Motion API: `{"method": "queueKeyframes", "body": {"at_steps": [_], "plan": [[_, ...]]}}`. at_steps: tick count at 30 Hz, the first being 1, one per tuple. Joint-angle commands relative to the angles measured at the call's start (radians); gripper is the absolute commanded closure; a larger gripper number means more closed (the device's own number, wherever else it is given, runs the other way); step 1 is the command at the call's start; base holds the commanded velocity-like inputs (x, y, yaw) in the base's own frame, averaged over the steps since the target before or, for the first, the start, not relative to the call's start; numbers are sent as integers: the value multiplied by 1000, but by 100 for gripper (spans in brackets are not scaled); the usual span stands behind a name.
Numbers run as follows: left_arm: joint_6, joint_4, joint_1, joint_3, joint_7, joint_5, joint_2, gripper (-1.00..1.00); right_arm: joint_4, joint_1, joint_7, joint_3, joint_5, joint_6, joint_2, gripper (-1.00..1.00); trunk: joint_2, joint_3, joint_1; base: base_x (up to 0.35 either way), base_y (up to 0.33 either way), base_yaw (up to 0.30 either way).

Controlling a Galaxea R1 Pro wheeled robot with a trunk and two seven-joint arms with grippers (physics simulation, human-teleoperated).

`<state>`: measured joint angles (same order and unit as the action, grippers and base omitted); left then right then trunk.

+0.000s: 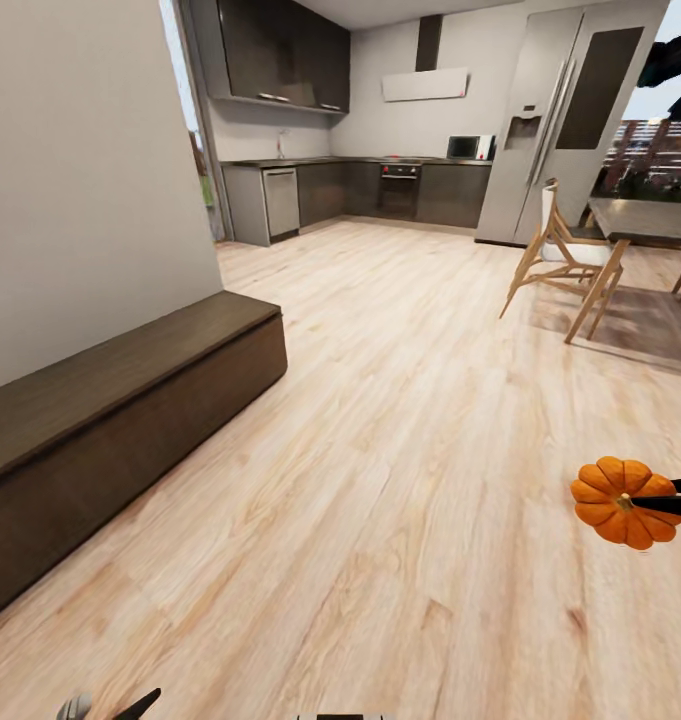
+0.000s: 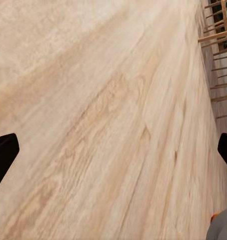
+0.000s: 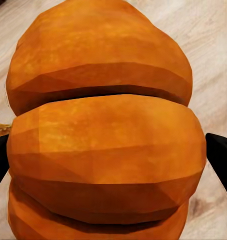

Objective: Place each of the two pumpkins and all three candles from the living room inside a cabinet in the living room (use any cabinet), then make sure every cabinet is closed, and position the cauldron so it is next to a table in the living room.

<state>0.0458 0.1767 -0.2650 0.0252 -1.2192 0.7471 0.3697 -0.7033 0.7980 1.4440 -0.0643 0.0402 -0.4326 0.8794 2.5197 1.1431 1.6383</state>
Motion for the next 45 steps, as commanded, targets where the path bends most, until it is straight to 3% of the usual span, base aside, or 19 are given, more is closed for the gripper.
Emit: {"method": "queueKeyframes", "body": {"at_steps": [1, 14, 45], "plan": [[5, 0, 0, 2, -3, -1, 0, -100, -1, 1, 6, -3, 4, -11, 0, 100, 0, 1, 0, 339, -6, -6], [5, 0, 0, 2, -2, -2, 0, -100, 0, 1, 4, -6, 3, -11, -2, 100, 0, 1, 0, 289, -105, 35], [5, 0, 0, 2, 0, -2, 0, -100, -1, 1, 4, -5, 3, -11, -2, 100, 0, 1, 0, -60, -300, 289]]}}
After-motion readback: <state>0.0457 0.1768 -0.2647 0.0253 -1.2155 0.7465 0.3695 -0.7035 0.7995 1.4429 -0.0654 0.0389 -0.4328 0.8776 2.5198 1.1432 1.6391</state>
